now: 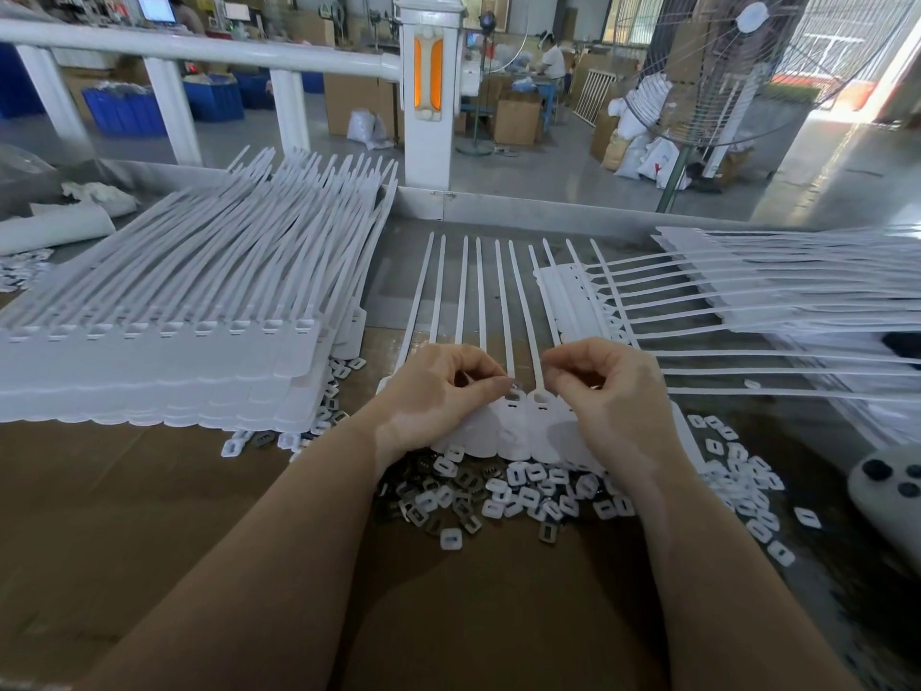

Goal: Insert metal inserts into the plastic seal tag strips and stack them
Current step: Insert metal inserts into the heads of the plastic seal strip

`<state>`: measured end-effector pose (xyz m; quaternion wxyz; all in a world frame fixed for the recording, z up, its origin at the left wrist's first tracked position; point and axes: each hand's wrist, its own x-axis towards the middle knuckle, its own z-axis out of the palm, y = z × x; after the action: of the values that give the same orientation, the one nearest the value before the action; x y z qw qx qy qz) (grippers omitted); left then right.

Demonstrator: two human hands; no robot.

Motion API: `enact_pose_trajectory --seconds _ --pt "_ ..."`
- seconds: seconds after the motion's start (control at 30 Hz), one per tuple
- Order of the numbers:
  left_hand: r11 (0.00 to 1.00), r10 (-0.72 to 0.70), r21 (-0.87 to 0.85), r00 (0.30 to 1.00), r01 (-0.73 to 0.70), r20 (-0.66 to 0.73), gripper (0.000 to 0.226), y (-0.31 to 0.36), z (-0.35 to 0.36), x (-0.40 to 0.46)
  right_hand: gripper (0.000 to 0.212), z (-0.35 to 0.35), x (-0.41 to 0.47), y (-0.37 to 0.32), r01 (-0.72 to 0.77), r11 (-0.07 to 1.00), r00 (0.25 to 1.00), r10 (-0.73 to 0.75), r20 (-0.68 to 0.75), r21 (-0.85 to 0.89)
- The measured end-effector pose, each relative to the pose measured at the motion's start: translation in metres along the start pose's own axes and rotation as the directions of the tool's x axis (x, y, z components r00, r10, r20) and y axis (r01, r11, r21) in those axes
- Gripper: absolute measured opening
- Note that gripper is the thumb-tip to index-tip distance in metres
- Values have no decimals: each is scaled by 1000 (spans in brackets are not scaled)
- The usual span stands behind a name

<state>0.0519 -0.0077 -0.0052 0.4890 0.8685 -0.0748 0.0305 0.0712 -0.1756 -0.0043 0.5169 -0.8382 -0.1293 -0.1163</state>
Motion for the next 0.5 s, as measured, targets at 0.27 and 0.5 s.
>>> enact_pose_trajectory --seconds 0.27,0.5 --pt "999 21 30 1000 -22 18 10 -1 -1 1 13 6 -3 -4 92 995 989 -87 116 -38" --pt "998 51 21 999 -51 -1 9 -2 -1 1 7 5 -3 -8 77 997 980 -80 181 22"
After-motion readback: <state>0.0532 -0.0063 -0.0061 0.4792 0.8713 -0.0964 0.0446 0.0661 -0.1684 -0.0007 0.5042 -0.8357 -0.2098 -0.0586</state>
